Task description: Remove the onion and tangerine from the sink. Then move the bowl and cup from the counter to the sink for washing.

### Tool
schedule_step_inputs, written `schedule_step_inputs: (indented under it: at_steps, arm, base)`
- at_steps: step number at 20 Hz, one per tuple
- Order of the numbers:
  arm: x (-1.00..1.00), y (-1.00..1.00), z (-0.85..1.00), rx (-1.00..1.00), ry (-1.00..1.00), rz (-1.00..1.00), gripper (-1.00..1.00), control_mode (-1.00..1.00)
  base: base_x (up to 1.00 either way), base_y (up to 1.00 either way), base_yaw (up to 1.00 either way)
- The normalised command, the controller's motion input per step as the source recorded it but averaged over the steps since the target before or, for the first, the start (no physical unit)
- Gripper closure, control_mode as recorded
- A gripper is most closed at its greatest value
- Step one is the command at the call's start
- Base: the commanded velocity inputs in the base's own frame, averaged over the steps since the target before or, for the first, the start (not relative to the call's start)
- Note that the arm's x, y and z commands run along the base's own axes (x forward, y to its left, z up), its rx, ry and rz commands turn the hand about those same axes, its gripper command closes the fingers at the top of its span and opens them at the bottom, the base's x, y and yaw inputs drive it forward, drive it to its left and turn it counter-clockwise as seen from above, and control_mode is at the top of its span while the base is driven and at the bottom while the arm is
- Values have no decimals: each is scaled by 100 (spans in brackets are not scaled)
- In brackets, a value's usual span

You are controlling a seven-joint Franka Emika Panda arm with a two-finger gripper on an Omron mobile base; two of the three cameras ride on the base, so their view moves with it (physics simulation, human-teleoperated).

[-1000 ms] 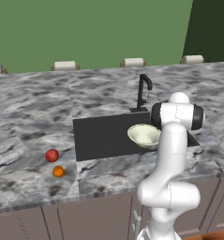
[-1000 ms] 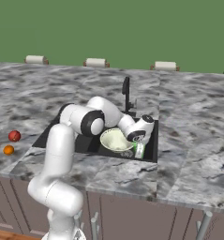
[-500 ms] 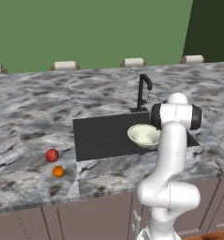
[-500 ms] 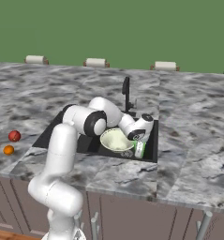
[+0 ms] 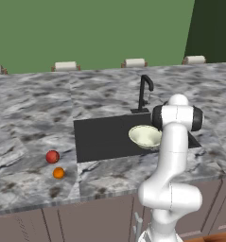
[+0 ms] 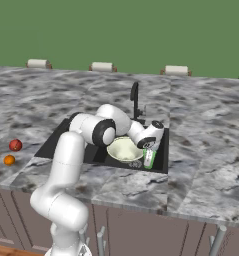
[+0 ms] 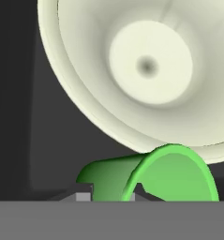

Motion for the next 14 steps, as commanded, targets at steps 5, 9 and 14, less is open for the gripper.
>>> schedule_step_inputs:
  at_steps: [5,9,14]
  arm:
    - [-2,-19,-32,-1,2,-2,100,-100]
    - [-8,-20,-31,-2,2,-2,100,-100]
    - [-17,-20,-36,-2,5,-2,100,-100]
  base:
    - [0,0,0]
    - [0,0,0]
    - [0,0,0]
